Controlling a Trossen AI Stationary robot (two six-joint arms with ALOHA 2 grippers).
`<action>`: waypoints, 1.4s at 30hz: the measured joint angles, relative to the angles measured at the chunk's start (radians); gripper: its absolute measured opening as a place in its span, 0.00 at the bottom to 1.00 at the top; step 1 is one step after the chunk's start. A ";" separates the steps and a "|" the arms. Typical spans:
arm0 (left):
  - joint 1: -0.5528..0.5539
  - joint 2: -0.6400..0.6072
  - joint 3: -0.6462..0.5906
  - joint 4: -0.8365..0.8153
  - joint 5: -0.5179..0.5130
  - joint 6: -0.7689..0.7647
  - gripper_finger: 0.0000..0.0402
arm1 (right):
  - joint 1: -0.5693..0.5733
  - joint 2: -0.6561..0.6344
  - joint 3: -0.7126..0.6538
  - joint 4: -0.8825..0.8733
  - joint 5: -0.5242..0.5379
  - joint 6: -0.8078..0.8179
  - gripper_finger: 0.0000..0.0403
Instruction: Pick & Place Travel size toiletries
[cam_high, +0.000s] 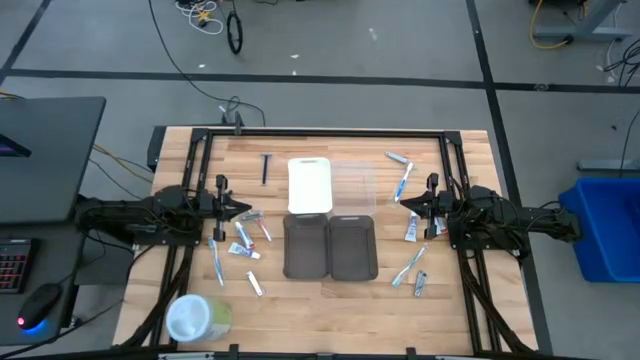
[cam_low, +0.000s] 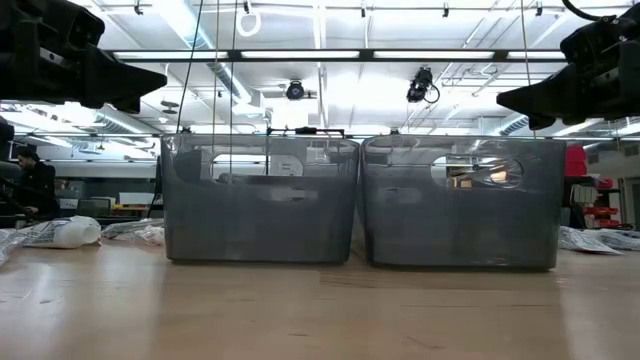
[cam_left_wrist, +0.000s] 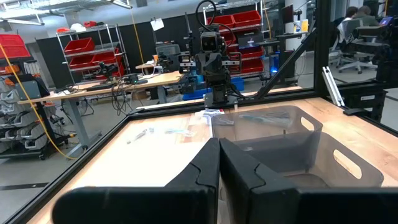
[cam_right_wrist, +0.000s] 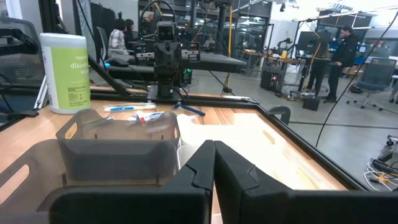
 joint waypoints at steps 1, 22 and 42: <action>0.000 0.000 0.000 0.000 0.000 0.000 0.04 | 0.000 0.000 0.000 0.000 0.000 0.000 0.03; 0.000 0.000 0.000 0.000 0.000 0.000 0.04 | 0.000 0.000 0.000 0.000 0.000 0.000 0.03; 0.000 0.000 0.000 0.009 0.017 -0.235 0.04 | 0.000 0.000 0.000 0.000 0.000 0.000 0.03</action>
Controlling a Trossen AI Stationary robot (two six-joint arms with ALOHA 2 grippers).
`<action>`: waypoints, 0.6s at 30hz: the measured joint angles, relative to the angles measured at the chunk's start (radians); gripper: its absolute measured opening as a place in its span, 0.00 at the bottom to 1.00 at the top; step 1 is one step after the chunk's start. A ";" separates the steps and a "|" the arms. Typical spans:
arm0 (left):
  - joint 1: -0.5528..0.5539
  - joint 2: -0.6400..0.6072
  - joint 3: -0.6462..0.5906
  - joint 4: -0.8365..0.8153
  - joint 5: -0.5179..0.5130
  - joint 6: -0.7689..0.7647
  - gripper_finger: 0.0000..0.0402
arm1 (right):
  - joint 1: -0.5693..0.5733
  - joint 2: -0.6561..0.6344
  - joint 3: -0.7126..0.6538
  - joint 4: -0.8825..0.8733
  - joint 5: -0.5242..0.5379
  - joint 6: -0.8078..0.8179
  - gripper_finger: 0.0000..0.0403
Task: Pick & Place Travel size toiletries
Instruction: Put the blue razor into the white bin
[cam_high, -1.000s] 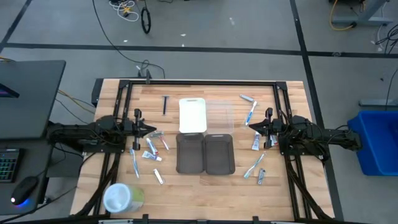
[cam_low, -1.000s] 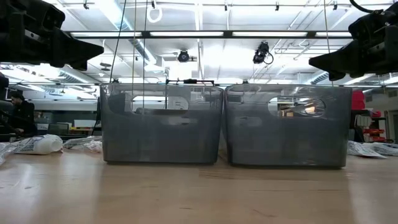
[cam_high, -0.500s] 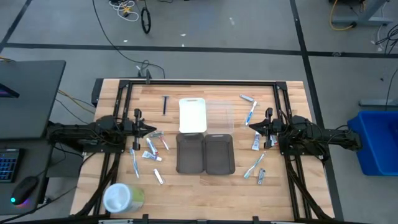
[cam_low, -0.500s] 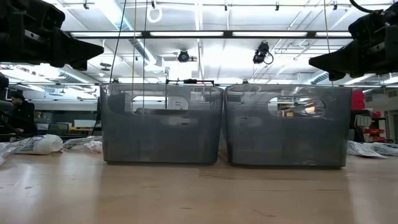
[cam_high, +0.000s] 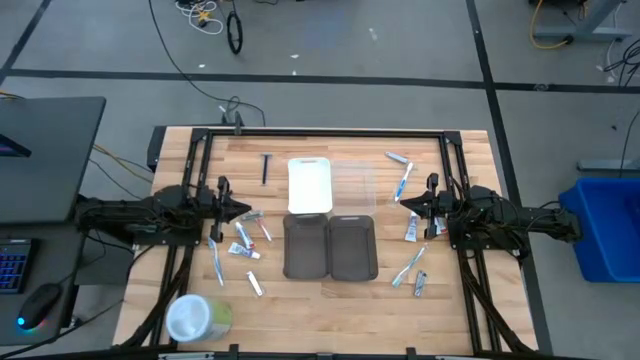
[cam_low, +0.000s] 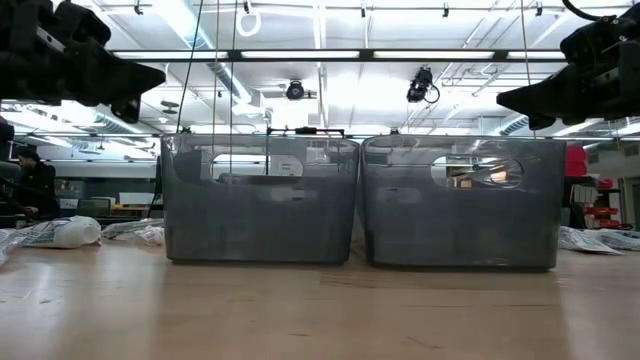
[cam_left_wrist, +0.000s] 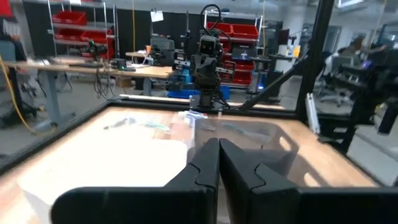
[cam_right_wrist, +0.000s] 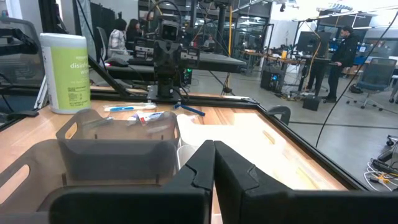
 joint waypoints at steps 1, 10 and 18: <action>0.000 0.000 0.000 0.000 -0.002 -0.015 0.04 | 0.000 0.000 0.000 0.000 0.000 0.000 0.03; 0.000 0.000 0.004 0.028 -0.009 -0.028 0.04 | 0.000 0.000 0.000 0.000 0.000 0.000 0.03; 0.000 0.001 0.099 0.028 -0.009 -0.028 0.04 | 0.000 0.000 0.000 0.000 0.000 0.000 0.03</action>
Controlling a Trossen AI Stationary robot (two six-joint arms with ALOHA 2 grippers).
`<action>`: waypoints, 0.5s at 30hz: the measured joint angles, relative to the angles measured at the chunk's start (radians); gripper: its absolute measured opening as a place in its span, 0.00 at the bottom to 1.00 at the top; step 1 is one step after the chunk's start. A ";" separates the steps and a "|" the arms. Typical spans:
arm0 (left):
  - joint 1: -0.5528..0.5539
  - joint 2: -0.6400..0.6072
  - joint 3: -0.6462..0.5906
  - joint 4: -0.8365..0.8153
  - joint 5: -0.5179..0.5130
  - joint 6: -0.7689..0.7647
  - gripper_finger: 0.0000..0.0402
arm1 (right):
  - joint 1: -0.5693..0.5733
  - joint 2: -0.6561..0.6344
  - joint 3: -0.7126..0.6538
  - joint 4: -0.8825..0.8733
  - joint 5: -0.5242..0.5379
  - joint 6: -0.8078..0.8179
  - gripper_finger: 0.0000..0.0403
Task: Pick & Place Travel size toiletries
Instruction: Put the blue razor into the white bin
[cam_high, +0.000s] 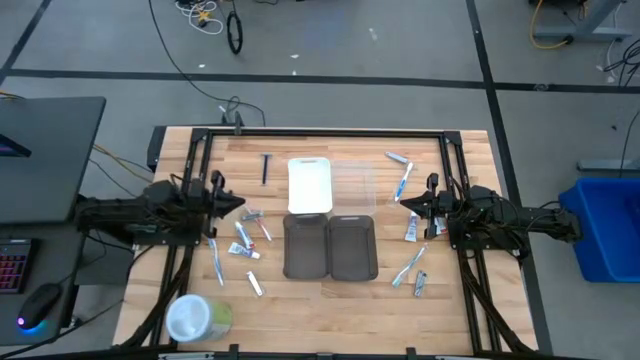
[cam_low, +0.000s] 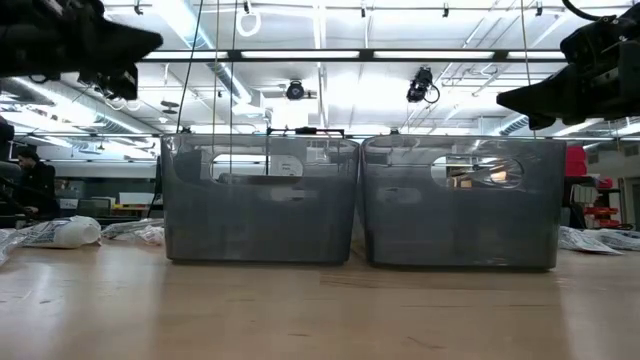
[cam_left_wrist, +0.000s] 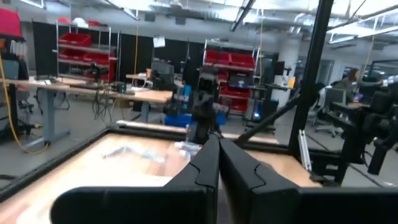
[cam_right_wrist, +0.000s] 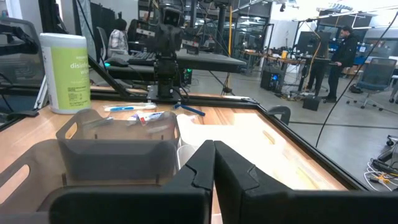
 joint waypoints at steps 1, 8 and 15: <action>0.000 0.000 0.011 0.001 0.000 0.000 0.04 | 0.000 0.000 0.000 0.000 0.000 0.000 0.03; 0.000 0.006 0.071 -0.001 0.000 0.000 0.04 | 0.000 0.000 0.000 0.000 0.000 0.000 0.03; 0.000 0.055 0.146 0.002 0.000 0.000 0.04 | 0.000 0.000 0.000 0.000 0.000 0.000 0.03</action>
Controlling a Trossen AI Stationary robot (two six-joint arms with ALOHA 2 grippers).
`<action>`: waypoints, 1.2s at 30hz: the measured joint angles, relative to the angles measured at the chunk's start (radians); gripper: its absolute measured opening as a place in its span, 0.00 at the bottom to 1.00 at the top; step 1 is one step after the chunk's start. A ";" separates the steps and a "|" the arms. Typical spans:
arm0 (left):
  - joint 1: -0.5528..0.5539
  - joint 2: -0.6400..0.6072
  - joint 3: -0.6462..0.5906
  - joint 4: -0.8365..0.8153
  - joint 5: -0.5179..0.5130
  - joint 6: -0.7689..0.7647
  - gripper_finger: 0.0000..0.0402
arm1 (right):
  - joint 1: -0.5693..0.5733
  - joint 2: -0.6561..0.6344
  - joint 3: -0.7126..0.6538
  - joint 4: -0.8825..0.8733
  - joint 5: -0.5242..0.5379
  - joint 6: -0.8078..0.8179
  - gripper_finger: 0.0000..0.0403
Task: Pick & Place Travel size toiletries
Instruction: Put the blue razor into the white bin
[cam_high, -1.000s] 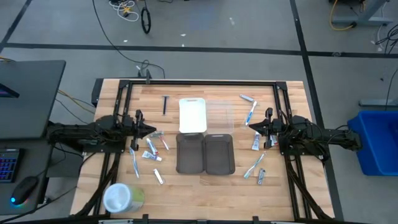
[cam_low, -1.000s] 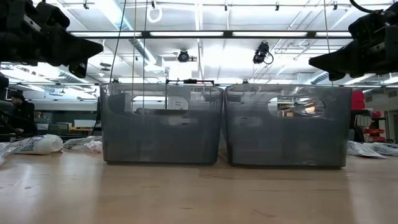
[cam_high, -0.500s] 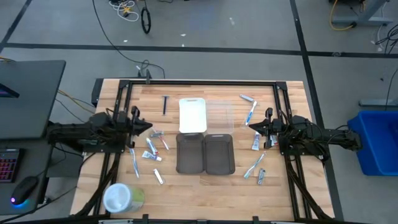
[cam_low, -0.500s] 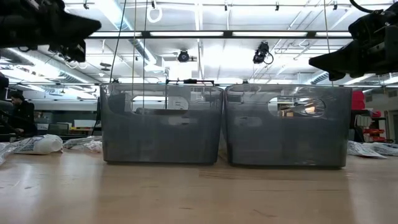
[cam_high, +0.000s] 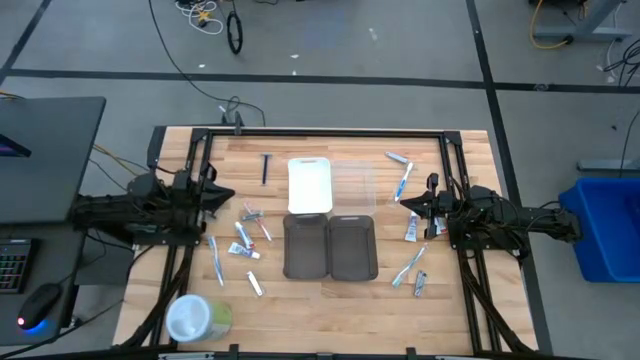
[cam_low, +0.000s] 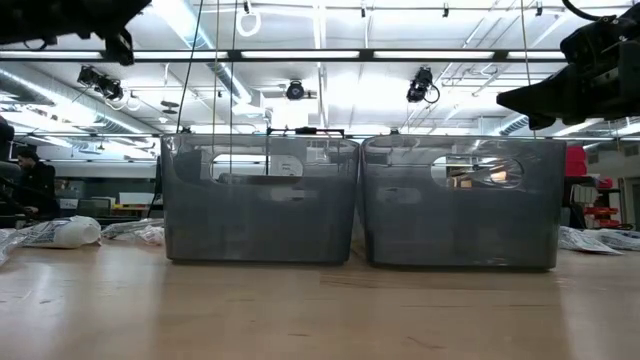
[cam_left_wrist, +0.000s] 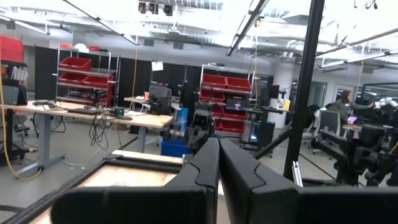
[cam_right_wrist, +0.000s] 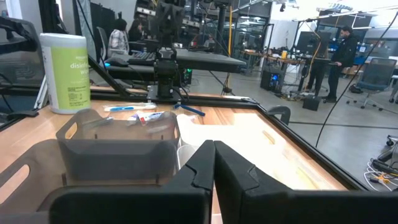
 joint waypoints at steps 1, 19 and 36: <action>0.000 0.017 0.015 0.000 0.000 0.000 0.04 | 0.000 0.000 0.000 0.000 0.000 0.000 0.03; 0.000 0.406 0.327 -0.009 0.000 -0.008 0.04 | 0.000 0.000 0.000 0.000 0.000 0.000 0.03; 0.000 0.627 0.438 -0.009 -0.011 0.001 0.04 | 0.000 0.000 0.000 0.000 0.000 0.000 0.03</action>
